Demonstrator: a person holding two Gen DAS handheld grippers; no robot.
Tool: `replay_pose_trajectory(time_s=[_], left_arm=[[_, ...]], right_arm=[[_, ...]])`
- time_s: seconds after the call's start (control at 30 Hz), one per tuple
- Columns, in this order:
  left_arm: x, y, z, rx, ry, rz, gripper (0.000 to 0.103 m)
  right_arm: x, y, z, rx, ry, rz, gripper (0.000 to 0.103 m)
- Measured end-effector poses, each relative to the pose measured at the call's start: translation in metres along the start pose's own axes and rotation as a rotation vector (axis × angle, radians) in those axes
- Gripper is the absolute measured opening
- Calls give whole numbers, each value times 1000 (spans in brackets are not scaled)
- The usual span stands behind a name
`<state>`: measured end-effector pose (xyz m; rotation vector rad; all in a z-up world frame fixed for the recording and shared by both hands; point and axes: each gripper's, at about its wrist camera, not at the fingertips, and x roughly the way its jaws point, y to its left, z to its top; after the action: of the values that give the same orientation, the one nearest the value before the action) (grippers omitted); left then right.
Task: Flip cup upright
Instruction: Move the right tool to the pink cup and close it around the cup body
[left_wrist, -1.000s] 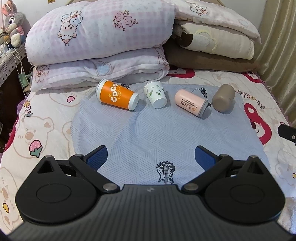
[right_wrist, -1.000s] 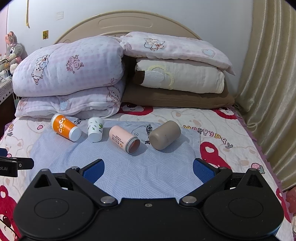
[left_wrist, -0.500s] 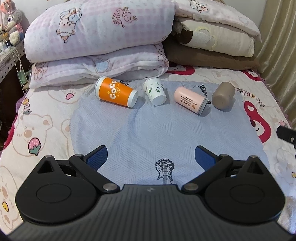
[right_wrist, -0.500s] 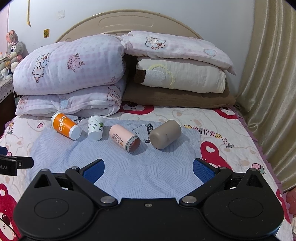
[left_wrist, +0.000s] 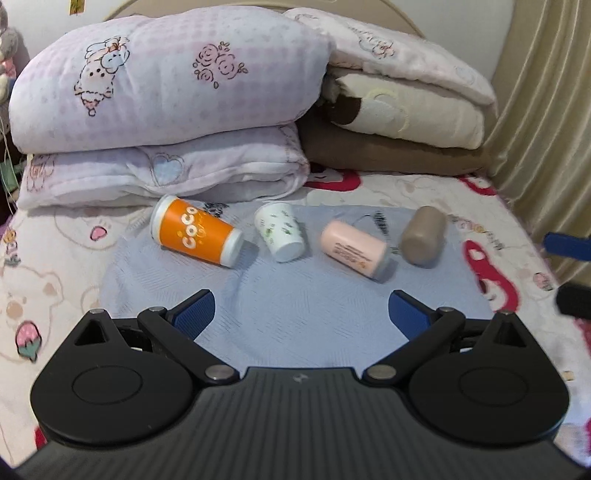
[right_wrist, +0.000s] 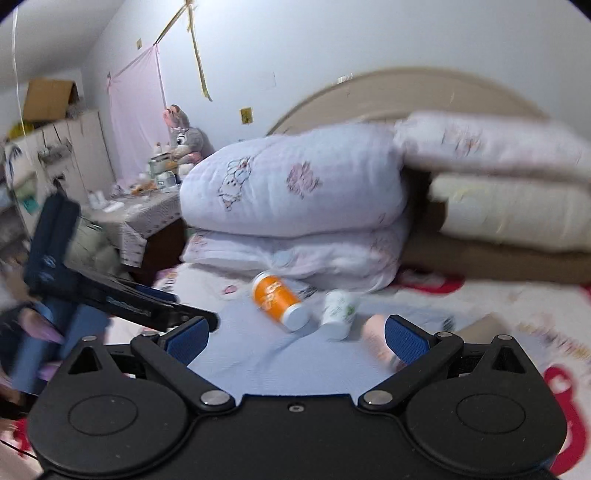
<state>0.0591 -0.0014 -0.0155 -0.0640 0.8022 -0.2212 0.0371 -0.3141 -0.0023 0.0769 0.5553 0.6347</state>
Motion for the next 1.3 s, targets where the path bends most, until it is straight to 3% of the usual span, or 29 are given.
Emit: replay_pose_trajectory(time_s=[0.1,0.23,0.47,0.73,0.97,1.3], left_arm=[[30,5,6,7,15,3,101],[62,7,14,9,22,-54,100],[107,2,7,63,-68,-78,100],[160,3,-21,-22,13,-178,100],[186,3,-32,-62,6,-220,99],[209,7,-20,-120,-8,-263,99]], right_arm=[[24,-13,-4,-42,33,-1,103],[61,-21,-4,-161,100,-18,102],[103,-33,-8,-205,189,10,102],[153,-36,-29,-405,222,-74,97],[199,-49,-52,-536,266,-167,91],[259,-77,-47,-628,379,-211,85]])
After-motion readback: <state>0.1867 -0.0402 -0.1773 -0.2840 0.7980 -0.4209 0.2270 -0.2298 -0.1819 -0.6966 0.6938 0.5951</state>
